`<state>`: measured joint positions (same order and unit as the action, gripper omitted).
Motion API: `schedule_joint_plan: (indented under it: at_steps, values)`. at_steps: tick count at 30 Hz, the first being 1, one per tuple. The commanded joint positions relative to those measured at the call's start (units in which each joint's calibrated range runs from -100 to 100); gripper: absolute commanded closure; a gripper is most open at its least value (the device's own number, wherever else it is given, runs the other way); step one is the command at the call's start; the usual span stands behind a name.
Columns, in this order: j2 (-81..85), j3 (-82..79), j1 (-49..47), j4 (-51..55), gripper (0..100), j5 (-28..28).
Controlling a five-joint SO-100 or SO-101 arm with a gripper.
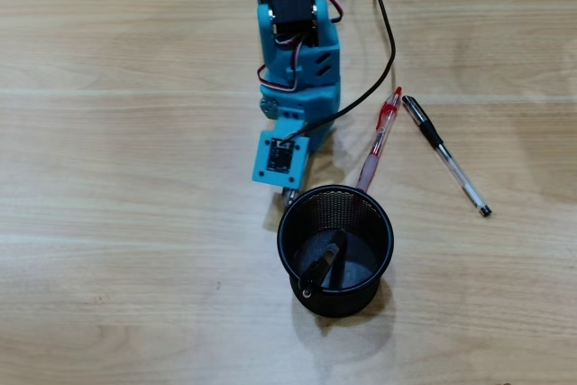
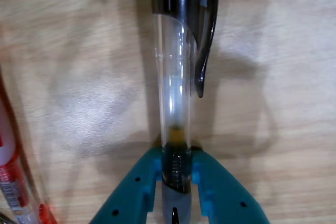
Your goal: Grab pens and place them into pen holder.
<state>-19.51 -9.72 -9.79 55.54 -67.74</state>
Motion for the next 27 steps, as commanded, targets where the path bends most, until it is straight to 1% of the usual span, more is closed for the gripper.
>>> schedule_joint_plan:
  at_steps: [1, 5, 17, 24, 27]
  values:
    - [6.2, 0.3, 2.8, 1.5, 98, 0.1]
    - [12.7, 1.0, 4.5, 5.8, 98, 0.2]
    - [33.3, 0.2, 4.4, 8.6, 98, 0.0]
    - [38.5, 1.4, 3.1, 8.0, 98, 0.3]
    - [39.6, 2.6, 2.0, 2.6, 98, 0.3]
